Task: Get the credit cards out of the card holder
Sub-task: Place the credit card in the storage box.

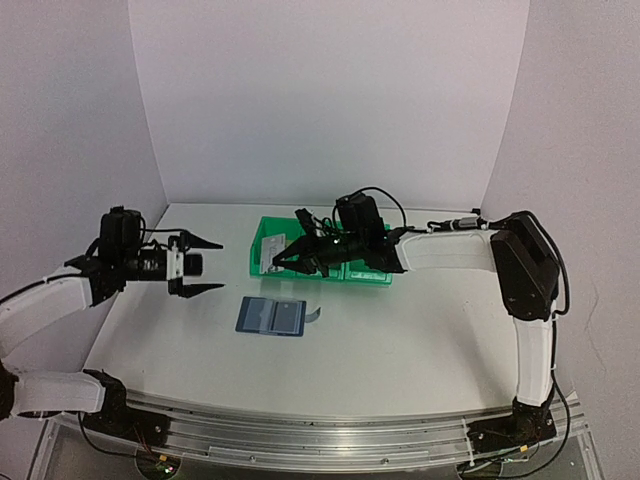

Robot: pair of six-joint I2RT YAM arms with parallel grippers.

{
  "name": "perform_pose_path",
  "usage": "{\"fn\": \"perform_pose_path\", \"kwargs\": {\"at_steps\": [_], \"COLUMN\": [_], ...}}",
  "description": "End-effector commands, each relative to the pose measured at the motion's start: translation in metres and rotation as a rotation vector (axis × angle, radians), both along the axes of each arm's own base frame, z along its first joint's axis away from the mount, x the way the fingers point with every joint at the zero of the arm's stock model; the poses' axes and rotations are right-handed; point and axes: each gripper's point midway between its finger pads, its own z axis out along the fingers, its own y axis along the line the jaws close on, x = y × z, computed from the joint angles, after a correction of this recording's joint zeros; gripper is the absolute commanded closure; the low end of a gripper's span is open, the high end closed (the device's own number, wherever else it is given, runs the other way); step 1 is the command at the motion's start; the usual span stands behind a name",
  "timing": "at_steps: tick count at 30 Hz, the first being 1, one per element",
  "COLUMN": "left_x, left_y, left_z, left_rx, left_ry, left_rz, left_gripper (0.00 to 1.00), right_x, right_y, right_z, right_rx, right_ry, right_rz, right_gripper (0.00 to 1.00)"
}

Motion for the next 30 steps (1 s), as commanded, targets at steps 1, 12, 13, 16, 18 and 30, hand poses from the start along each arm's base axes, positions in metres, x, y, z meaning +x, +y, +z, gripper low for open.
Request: {"fn": "perform_pose_path", "kwargs": {"at_steps": [1, 12, 13, 16, 18, 30], "left_x": [0.018, 0.021, 0.016, 0.016, 0.022, 0.007], "left_y": [-0.009, -0.032, -0.035, -0.04, -0.041, -0.041], "left_z": [0.027, 0.024, 0.021, 0.017, 0.016, 0.013], "left_rx": [0.108, 0.142, 0.143, 0.15, 0.163, 0.156], "left_ry": [-0.841, -1.03, -1.026, -1.012, -1.008, -0.977], "left_rz": [-0.072, -0.144, -0.167, -0.177, -0.163, -0.209], "left_gripper": [0.29, 0.41, 0.45, 0.58, 0.66, 1.0], "right_x": [-0.021, -0.048, -0.048, -0.052, -0.055, -0.04], "right_y": [0.004, 0.027, 0.028, 0.032, 0.033, 0.036], "right_z": [0.027, 0.037, 0.037, 0.038, 0.037, 0.029], "right_rx": [0.014, 0.036, 0.037, 0.044, 0.041, 0.01], "right_ry": [0.022, 0.009, 0.008, 0.006, 0.009, 0.012], "right_rz": [0.103, 0.225, 0.228, 0.249, 0.257, 0.183], "right_gripper": [1.0, 1.0, 1.0, 1.0, 1.0, 1.0]}}
